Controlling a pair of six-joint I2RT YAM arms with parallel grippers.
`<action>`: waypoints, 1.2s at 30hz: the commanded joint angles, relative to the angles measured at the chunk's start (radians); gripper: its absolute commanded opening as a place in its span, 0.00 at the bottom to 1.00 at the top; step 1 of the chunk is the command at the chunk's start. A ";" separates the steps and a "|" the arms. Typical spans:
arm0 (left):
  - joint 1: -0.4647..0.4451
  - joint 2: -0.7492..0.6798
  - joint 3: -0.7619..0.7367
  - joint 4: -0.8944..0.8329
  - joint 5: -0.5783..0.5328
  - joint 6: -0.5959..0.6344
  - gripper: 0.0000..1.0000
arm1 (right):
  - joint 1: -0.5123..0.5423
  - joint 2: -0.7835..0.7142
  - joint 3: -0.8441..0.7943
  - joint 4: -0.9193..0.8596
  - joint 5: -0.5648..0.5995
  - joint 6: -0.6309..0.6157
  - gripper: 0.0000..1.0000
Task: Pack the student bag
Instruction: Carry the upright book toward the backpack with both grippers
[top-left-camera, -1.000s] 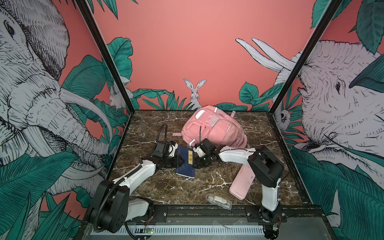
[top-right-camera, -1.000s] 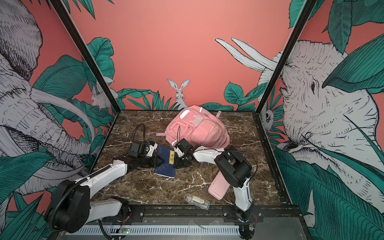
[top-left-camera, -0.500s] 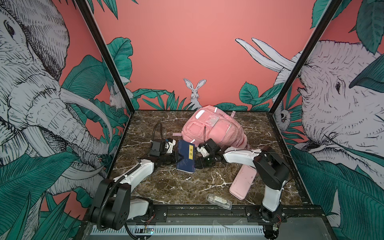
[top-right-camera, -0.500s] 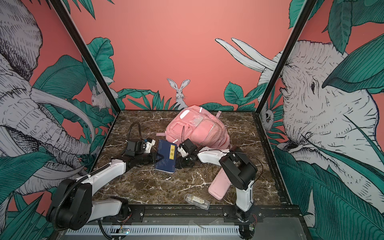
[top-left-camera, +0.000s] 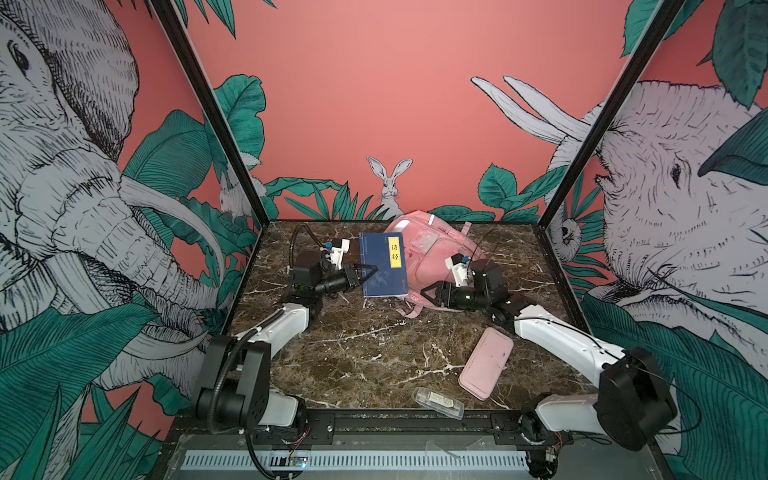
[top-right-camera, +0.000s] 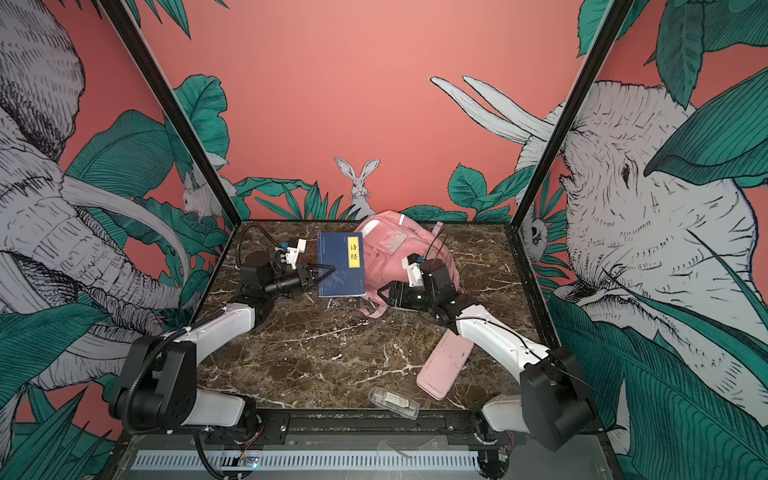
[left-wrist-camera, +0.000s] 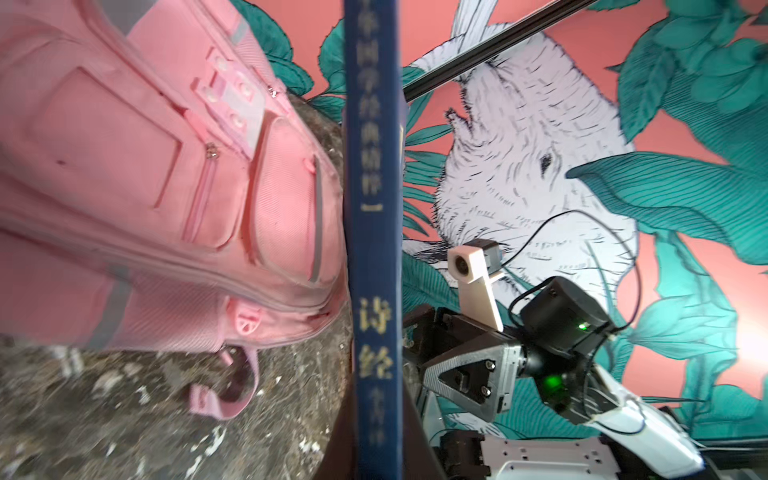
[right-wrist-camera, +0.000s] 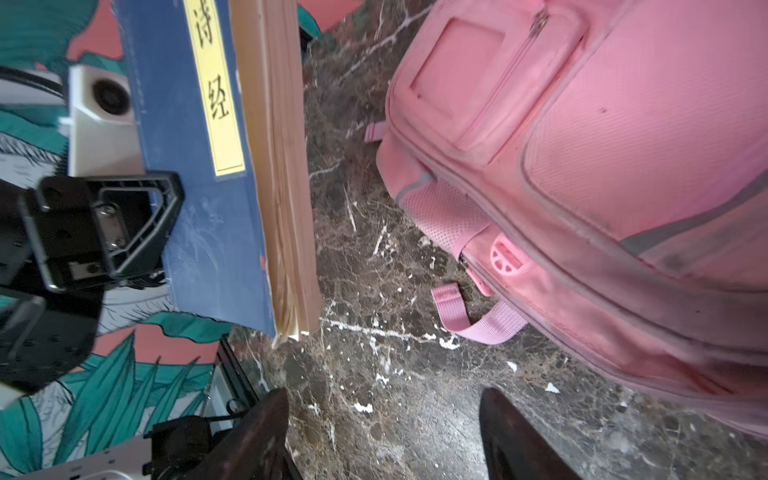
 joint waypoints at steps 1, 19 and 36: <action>-0.005 0.074 0.039 0.383 0.084 -0.244 0.00 | -0.004 -0.033 -0.008 0.118 -0.072 0.047 0.73; -0.179 0.193 0.144 0.531 0.206 -0.337 0.00 | -0.095 0.064 0.031 0.384 -0.189 0.168 0.76; -0.217 0.221 0.171 0.380 0.242 -0.240 0.00 | -0.119 0.082 -0.015 0.705 -0.351 0.348 0.51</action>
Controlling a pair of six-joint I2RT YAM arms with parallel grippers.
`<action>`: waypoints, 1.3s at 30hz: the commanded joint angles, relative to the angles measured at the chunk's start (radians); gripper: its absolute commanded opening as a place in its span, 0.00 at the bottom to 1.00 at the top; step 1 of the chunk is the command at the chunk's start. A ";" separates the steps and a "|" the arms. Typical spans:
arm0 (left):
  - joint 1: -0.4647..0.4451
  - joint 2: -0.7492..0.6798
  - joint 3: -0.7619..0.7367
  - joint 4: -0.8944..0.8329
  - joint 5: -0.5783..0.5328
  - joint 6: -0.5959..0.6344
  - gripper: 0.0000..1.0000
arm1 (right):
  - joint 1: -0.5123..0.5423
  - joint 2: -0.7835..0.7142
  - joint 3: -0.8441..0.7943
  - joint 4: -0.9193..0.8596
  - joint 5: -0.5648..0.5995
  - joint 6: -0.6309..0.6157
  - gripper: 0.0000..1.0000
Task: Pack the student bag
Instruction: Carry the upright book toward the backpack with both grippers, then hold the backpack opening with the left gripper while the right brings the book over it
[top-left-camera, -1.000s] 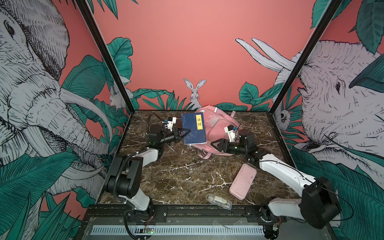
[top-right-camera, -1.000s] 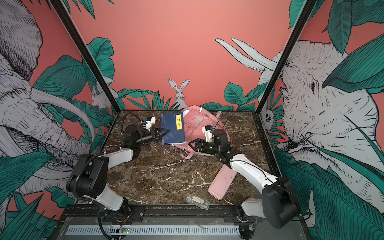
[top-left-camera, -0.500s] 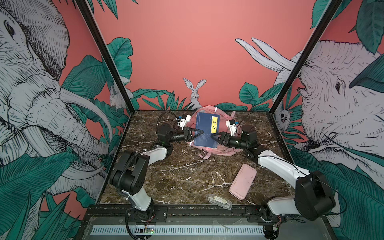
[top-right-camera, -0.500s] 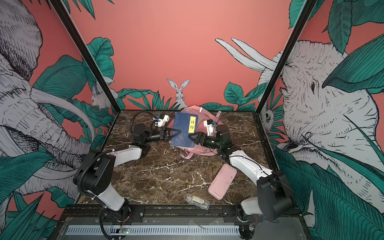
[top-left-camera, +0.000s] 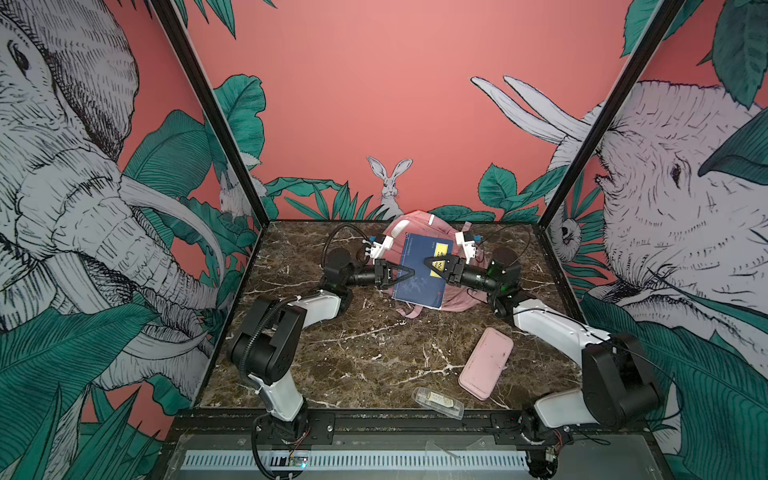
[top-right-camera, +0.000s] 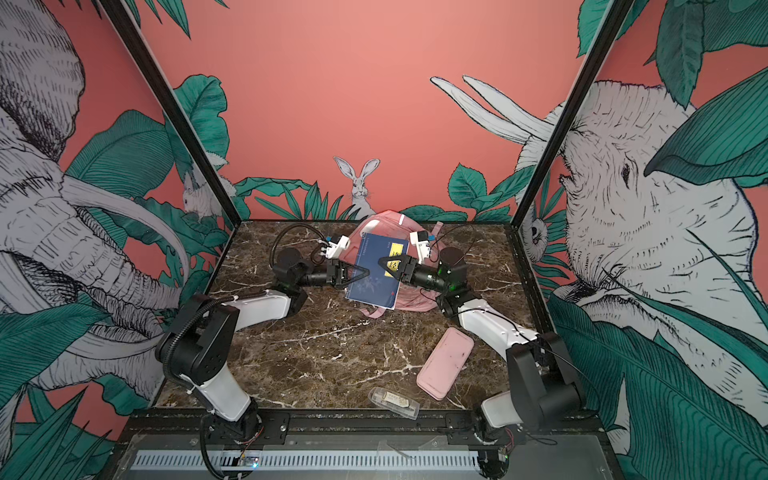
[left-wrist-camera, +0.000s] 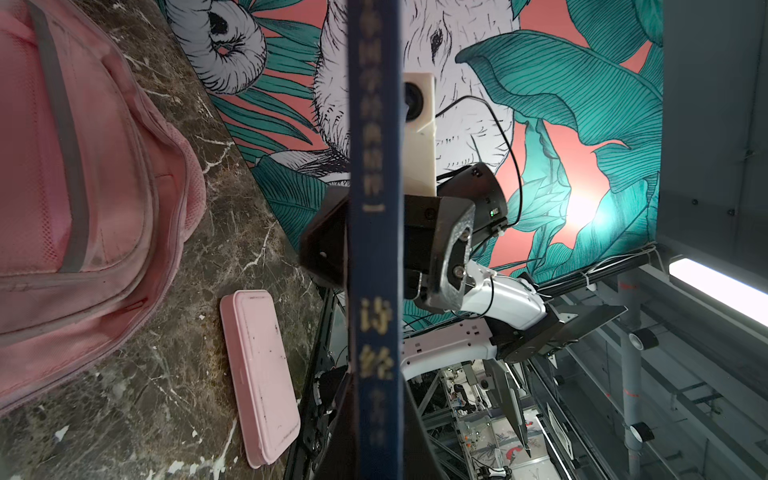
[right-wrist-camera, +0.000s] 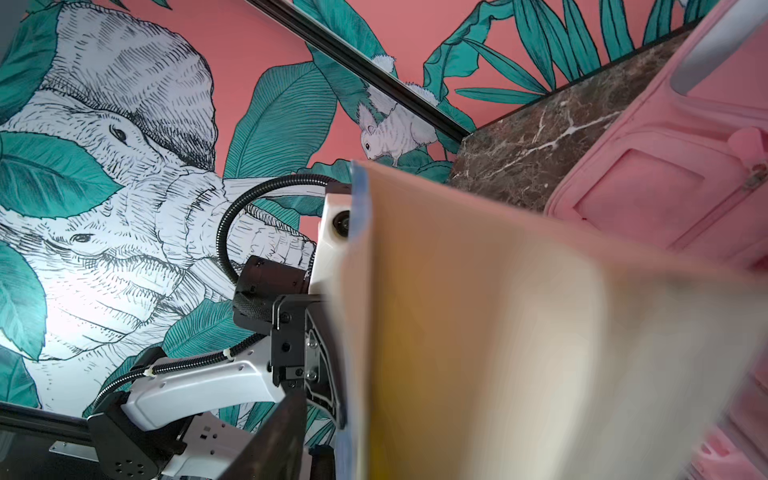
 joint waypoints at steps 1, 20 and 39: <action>-0.002 -0.046 0.035 -0.129 0.016 0.114 0.00 | -0.001 -0.042 -0.009 0.060 -0.025 0.005 0.46; -0.007 -0.118 0.260 -1.089 -0.275 0.765 0.80 | -0.153 -0.291 -0.066 -0.322 0.109 -0.123 0.00; -0.461 0.443 1.200 -1.875 -1.227 1.379 0.82 | -0.413 -0.573 -0.022 -1.039 0.436 -0.384 0.00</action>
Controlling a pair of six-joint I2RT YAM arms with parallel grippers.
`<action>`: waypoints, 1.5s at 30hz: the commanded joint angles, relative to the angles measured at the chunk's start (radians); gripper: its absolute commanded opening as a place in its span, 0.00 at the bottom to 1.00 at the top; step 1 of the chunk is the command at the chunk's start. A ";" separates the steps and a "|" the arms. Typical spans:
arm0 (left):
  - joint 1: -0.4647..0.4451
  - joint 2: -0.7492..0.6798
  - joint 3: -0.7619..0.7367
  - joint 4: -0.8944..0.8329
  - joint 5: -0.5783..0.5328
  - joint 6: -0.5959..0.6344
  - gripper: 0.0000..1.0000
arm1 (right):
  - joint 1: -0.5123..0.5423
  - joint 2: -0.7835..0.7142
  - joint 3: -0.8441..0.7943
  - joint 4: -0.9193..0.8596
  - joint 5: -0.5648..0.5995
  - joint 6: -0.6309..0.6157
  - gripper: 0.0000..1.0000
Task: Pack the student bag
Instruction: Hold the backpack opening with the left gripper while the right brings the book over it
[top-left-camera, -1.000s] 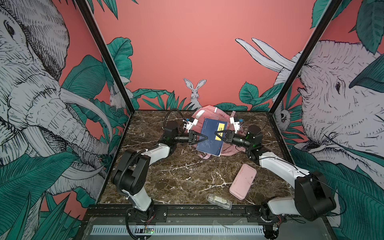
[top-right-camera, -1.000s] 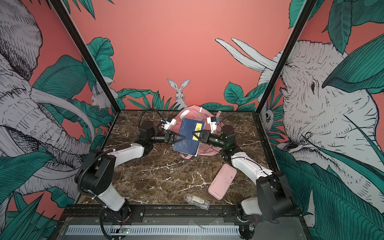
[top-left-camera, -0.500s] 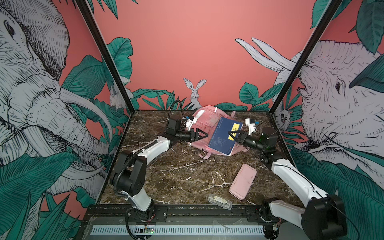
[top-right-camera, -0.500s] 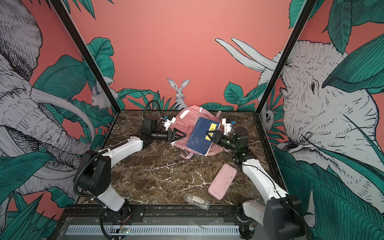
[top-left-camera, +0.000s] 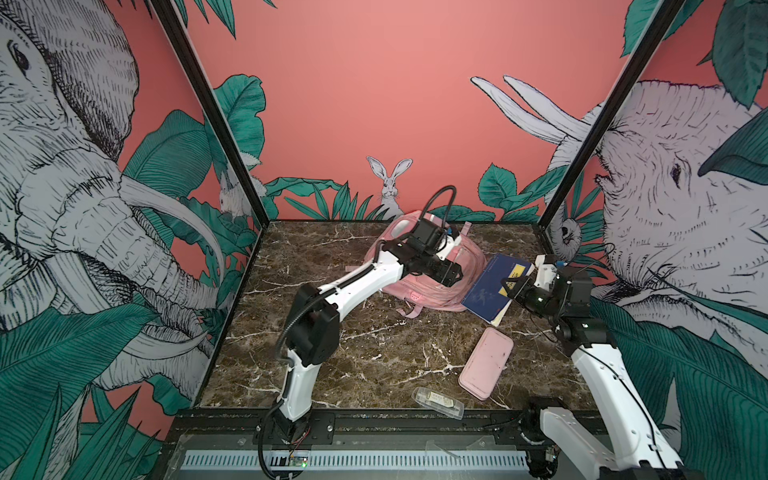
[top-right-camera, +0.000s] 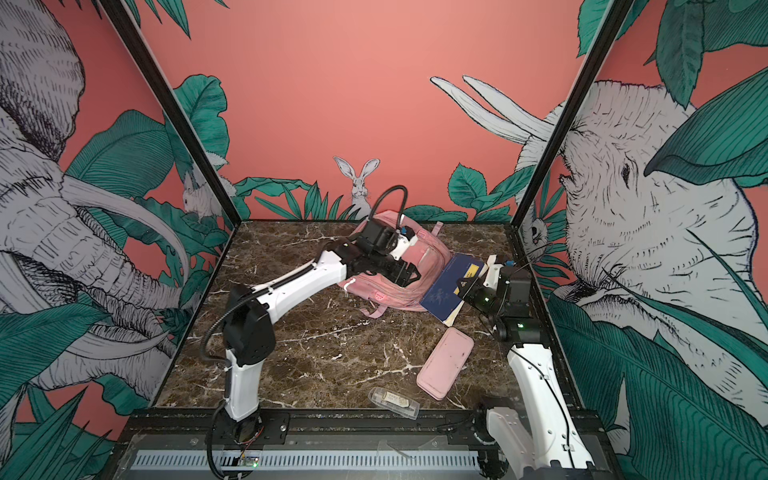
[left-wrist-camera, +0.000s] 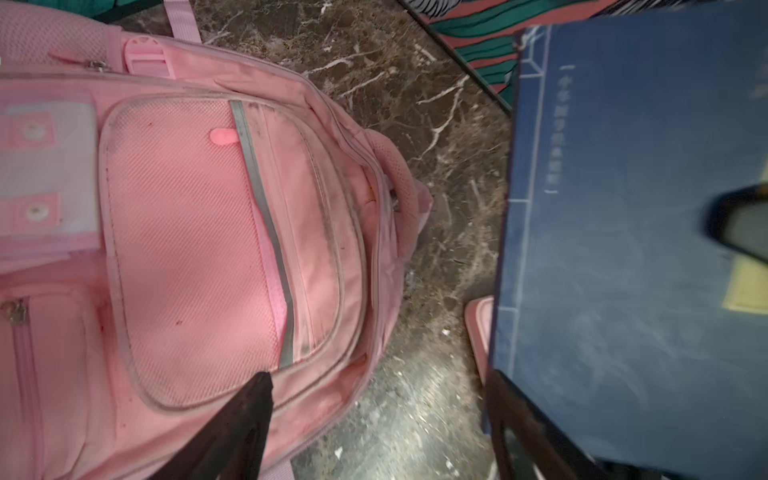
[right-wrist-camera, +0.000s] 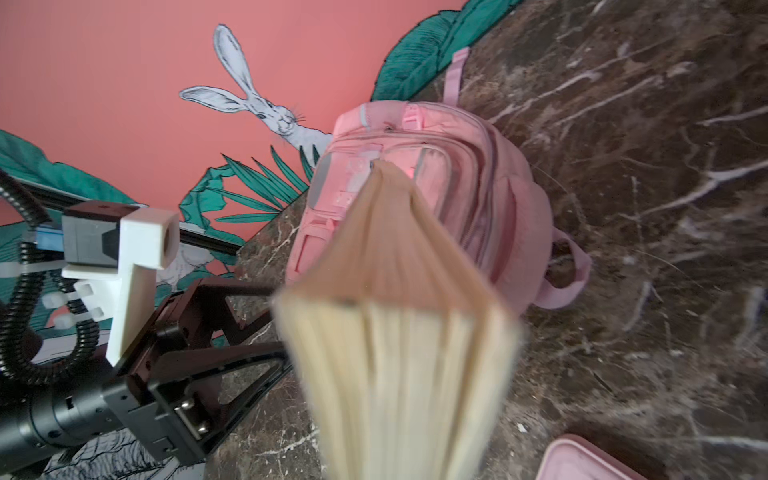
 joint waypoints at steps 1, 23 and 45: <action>-0.057 0.109 0.179 -0.234 -0.317 0.178 0.82 | -0.013 -0.034 -0.006 -0.026 0.022 -0.031 0.00; -0.079 0.391 0.445 -0.296 -0.505 0.241 0.29 | -0.040 -0.101 -0.014 -0.141 0.067 -0.074 0.00; 0.017 -0.059 0.188 -0.110 -0.273 0.063 0.00 | -0.045 0.046 -0.094 0.222 -0.047 0.112 0.00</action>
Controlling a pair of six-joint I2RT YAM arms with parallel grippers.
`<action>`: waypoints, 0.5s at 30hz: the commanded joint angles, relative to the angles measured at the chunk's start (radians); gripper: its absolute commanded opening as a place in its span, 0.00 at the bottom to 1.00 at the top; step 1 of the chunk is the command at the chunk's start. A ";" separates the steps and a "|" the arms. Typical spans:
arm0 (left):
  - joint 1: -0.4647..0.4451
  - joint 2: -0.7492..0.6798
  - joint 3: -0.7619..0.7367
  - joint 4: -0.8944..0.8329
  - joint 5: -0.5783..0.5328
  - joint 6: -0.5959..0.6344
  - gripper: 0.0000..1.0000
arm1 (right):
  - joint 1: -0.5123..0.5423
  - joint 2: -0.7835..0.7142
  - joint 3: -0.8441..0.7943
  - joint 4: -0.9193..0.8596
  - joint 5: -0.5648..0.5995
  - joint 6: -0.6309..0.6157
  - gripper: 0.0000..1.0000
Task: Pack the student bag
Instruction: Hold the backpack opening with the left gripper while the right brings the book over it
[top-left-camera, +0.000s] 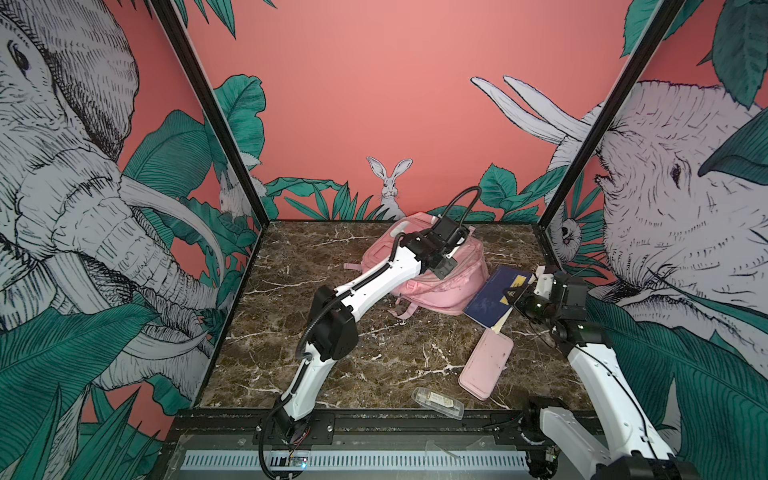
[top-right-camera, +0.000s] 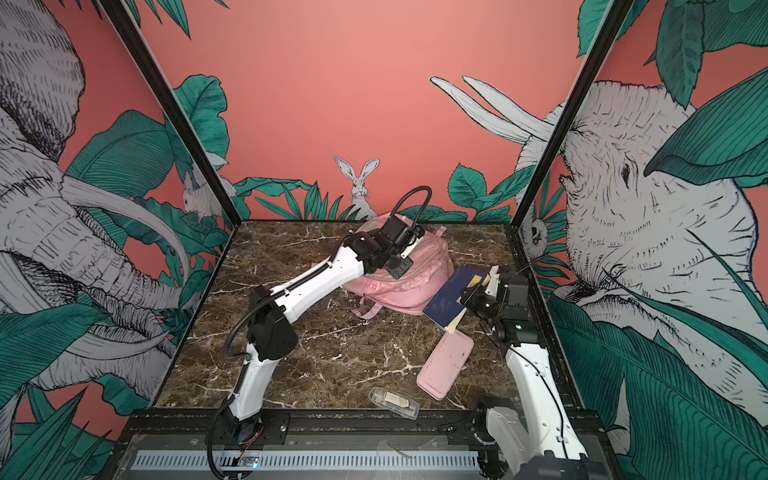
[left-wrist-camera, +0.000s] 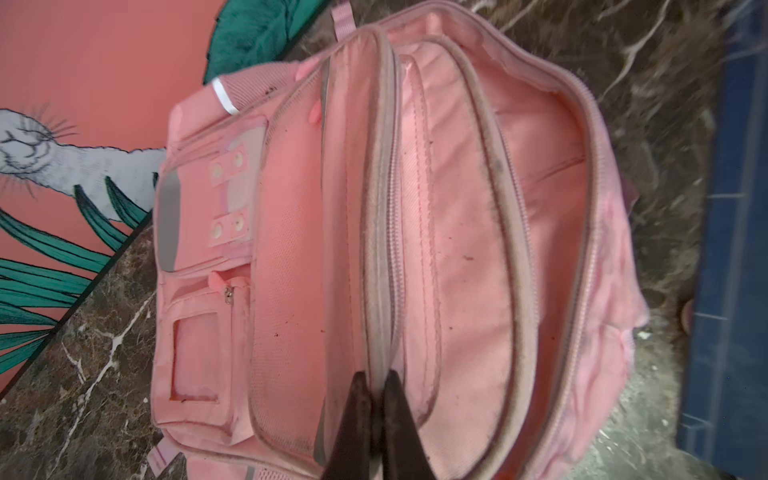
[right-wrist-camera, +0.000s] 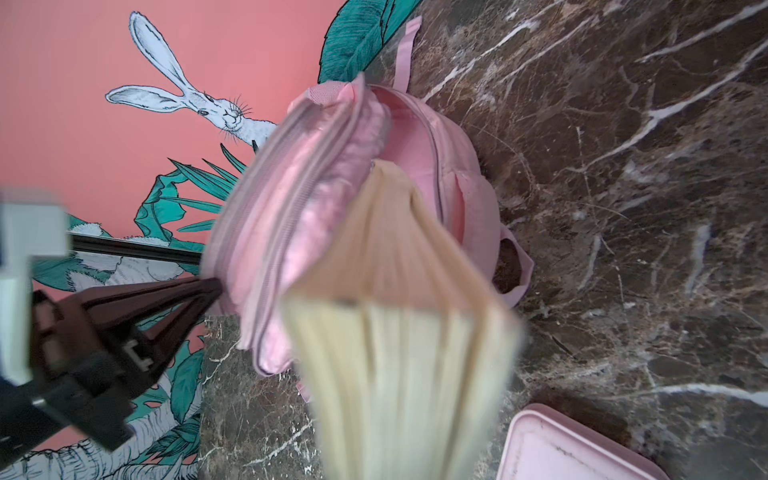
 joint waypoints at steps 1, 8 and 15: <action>0.048 -0.113 -0.055 0.131 0.156 -0.103 0.00 | -0.006 0.023 -0.019 0.194 -0.052 0.080 0.00; 0.099 -0.164 -0.118 0.198 0.309 -0.176 0.00 | -0.006 0.171 -0.083 0.513 -0.114 0.254 0.00; 0.107 -0.182 -0.141 0.225 0.351 -0.208 0.00 | 0.024 0.400 -0.036 0.781 -0.153 0.389 0.00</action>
